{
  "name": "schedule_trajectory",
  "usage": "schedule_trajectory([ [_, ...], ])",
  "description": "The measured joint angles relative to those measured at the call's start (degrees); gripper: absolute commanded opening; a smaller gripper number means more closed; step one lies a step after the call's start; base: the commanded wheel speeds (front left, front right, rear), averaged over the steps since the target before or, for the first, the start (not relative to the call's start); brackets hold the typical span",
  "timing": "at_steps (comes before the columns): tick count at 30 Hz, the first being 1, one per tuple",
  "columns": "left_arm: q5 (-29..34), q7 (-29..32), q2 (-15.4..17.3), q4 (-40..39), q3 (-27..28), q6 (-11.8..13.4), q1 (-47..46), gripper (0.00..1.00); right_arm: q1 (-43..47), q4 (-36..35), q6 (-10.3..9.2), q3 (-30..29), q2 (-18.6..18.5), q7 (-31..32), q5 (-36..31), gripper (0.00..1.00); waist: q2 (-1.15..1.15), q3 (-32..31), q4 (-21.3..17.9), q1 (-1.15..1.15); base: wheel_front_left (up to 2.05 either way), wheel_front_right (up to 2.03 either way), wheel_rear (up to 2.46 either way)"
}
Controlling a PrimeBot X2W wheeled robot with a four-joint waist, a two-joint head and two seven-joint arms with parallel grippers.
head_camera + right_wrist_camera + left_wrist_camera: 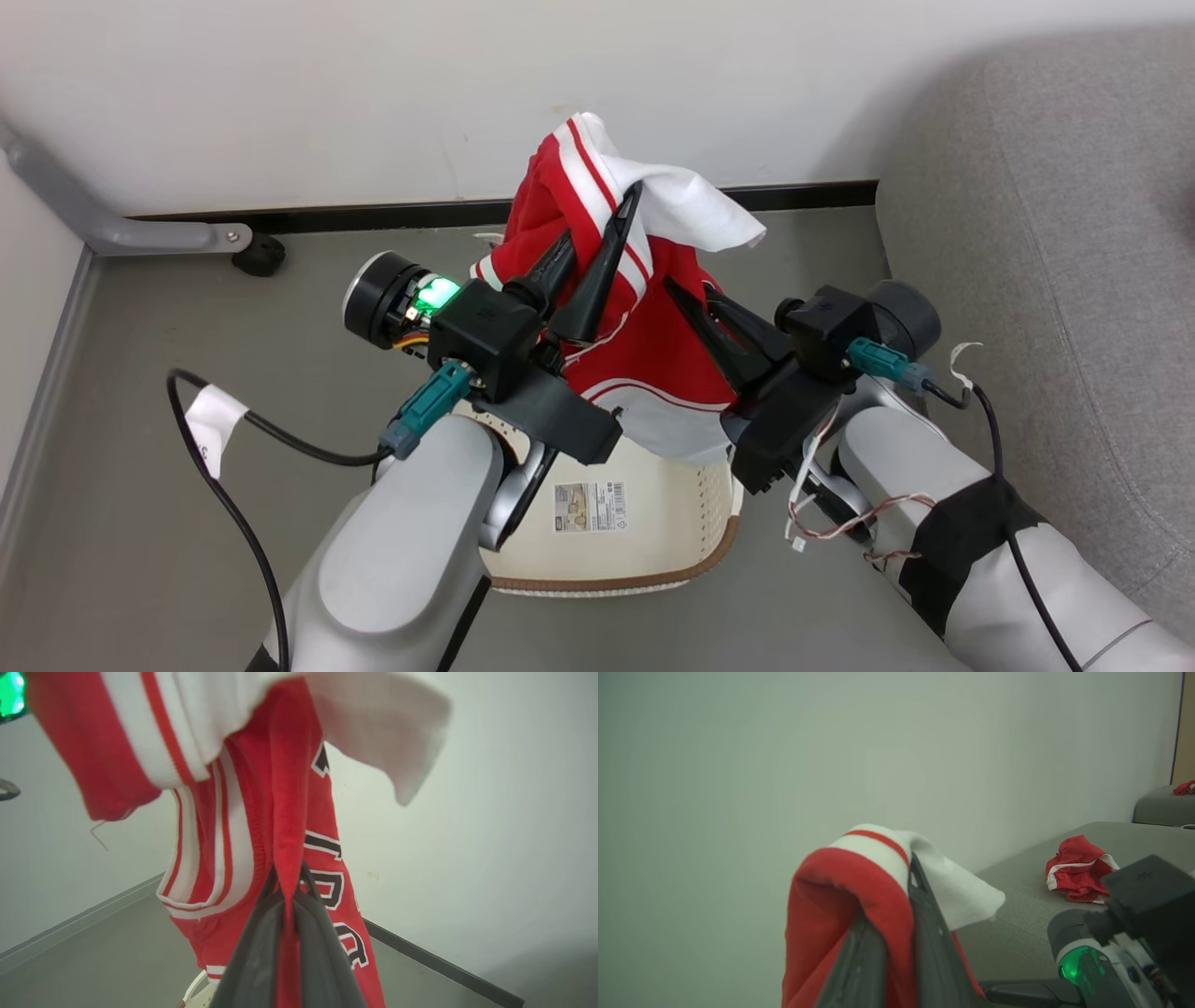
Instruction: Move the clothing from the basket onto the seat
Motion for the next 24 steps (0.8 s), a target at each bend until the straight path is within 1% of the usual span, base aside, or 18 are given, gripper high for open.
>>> schedule_trajectory([
  [3,-0.1,-0.1,0.0,0.2,0.2,0.0,0.1,0.0,0.0,0.0,0.0,-0.2,0.0,0.0,0.5,0.0,0.0,0.1,-0.4,0.0,0.0,0.0,0.0],
  [4,-0.4,-0.1,0.0,0.4,0.2,0.0,0.1,0.19,0.0,-0.1,0.0,-0.5,0.0,0.0,1.0,0.0,0.0,0.1,-0.7,0.0,0.0,0.0,0.0],
  [5,-0.5,-0.1,0.0,0.5,0.3,0.0,0.2,0.36,0.0,-0.2,0.0,-0.8,-0.2,0.0,1.4,0.0,0.0,0.2,-0.9,0.0,0.0,0.0,0.0],
  [6,-0.5,-0.1,0.0,0.7,0.4,0.0,0.3,0.55,0.0,-0.3,0.0,-1.1,-0.3,0.0,1.7,0.0,0.0,0.2,-1.2,0.0,0.0,0.0,0.0],
  [7,-0.5,-0.1,0.0,0.9,0.4,0.0,0.5,0.98,0.0,-0.4,0.0,-1.4,-0.6,0.0,1.9,0.0,0.0,0.2,-1.5,0.0,0.0,0.0,0.0],
  [8,-0.5,-0.1,0.0,1.1,0.5,0.0,0.8,1.0,0.0,-0.5,0.0,-1.6,-0.9,0.0,2.3,0.0,0.0,0.2,-1.7,0.0,0.0,0.0,0.0],
  [11,-0.6,-0.1,0.0,2.1,0.7,0.5,1.5,1.0,0.0,-1.0,0.0,-2.4,-1.9,0.0,3.3,0.0,0.0,0.2,-2.6,0.0,0.0,0.0,0.0],
  [24,-1.0,-0.1,0.0,6.5,1.4,0.5,4.2,1.0,0.1,-3.7,0.0,-6.5,-4.4,0.0,4.5,0.0,0.0,0.2,-6.6,0.0,0.0,0.0,0.0],
])
